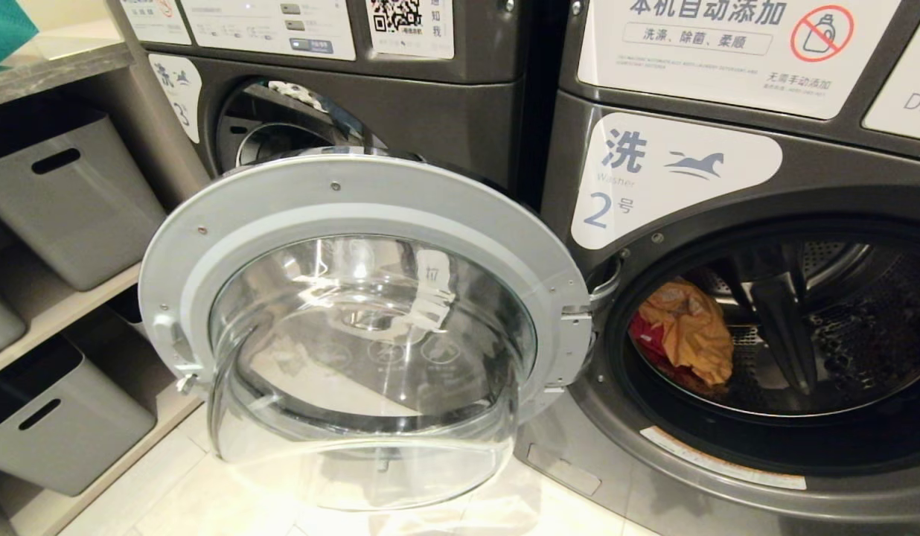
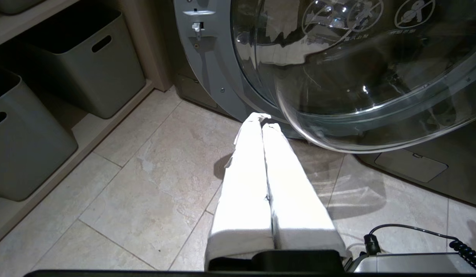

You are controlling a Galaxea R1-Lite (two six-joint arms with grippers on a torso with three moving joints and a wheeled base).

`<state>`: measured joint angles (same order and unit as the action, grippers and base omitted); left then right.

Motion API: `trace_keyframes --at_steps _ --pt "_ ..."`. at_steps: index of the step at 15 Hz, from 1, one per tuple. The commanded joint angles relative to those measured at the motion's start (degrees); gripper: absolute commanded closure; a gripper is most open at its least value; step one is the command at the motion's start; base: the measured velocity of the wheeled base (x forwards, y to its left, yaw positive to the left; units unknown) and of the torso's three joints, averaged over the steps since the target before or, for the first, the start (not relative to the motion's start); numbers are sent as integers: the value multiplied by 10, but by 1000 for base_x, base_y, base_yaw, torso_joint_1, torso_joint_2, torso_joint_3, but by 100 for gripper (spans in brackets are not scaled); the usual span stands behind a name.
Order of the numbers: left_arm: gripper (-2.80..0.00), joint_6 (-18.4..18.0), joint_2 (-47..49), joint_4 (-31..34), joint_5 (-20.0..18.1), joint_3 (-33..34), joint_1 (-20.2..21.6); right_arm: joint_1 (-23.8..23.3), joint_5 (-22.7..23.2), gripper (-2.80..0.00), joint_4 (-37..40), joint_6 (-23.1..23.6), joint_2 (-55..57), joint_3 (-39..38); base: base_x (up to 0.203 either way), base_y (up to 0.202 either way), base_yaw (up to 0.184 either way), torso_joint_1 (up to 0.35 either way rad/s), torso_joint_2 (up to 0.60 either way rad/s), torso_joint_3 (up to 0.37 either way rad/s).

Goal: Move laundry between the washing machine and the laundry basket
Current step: Pick a cloth and place it into the basket

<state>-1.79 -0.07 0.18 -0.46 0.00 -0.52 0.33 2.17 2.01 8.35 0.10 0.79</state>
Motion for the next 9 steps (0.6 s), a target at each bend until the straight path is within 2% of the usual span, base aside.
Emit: trace_keyframes --at_steps 1,5,9 --pt "0 0 1 0 0 0 0 0 0 0 0 0 0 0 0 0 0 6 3 -204" --pt "0 0 1 0 -1 0 0 0 0 0 1 -1 0 1 0 0 0 3 6 -196" --pt "0 -1 1 0 -2 0 0 0 -1 0 1 -1 0 1 0 0 0 2 5 -71"
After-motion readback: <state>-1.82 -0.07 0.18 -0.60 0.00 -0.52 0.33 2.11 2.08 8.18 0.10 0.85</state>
